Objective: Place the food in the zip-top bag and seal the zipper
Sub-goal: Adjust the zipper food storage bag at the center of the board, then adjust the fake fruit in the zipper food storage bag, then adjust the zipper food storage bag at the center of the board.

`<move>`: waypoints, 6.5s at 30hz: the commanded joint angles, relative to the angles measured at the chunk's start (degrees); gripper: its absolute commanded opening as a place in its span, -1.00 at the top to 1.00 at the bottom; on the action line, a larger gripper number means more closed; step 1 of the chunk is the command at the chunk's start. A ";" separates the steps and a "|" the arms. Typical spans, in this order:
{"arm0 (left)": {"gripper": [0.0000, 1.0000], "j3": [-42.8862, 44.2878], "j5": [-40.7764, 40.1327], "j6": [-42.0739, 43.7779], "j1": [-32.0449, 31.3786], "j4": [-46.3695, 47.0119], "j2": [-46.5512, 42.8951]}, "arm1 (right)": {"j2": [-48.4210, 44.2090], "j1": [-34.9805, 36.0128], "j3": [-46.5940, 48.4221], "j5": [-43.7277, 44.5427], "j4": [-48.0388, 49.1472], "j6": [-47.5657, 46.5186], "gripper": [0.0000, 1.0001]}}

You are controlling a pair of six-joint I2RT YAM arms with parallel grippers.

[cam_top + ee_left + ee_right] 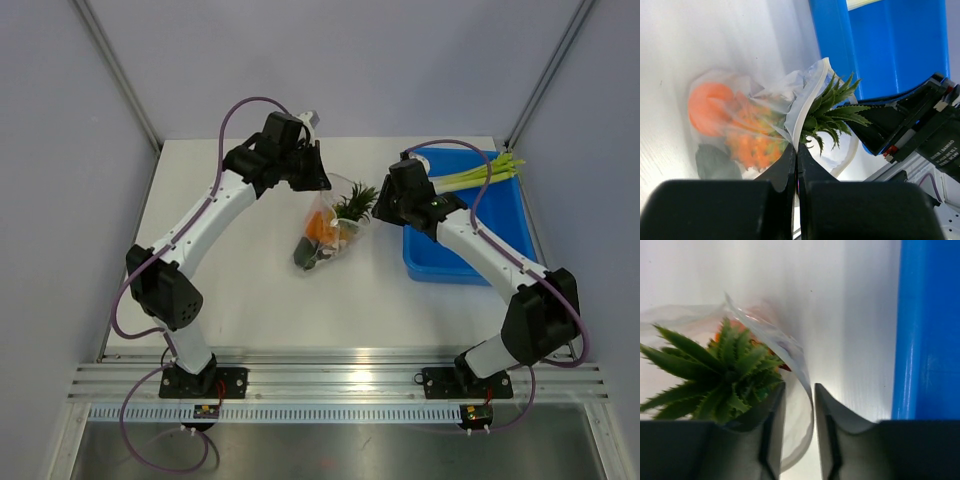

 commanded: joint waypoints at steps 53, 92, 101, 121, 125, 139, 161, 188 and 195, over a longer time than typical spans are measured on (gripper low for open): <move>1.00 -1.98 11.54 6.56 -0.16 3.61 -1.35 | 1.94 6.49 -1.37 9.52 13.07 4.87 0.31; 1.00 0.83 14.62 17.46 -0.16 -1.58 0.50 | 6.86 6.49 -2.16 -11.84 12.28 14.19 1.00; 1.00 0.13 13.75 18.07 -0.16 -1.67 0.15 | 9.23 6.49 -1.46 -11.13 10.35 11.30 0.92; 1.00 -1.54 11.46 18.34 -0.16 -1.93 -0.99 | -9.57 -0.18 -4.53 0.04 0.59 3.81 -0.23; 1.00 -1.54 11.28 18.34 -0.16 -1.85 -1.17 | -7.38 -1.16 -5.85 -4.09 0.42 3.29 -0.19; 1.00 -1.63 10.84 18.78 -0.16 -2.11 -1.61 | 1.50 -1.16 -7.70 -11.57 5.34 5.05 0.10; 1.00 -3.04 5.75 20.45 2.65 -2.81 -4.77 | 1.07 6.05 2.95 -10.54 6.92 2.50 1.00; 1.00 4.95 8.73 23.17 2.31 -5.80 -5.57 | -3.78 5.78 4.86 -6.74 12.37 7.78 1.00; 1.00 5.14 17.78 23.78 -0.68 -3.52 -2.93 | 3.07 5.70 14.00 -4.37 8.07 6.01 1.00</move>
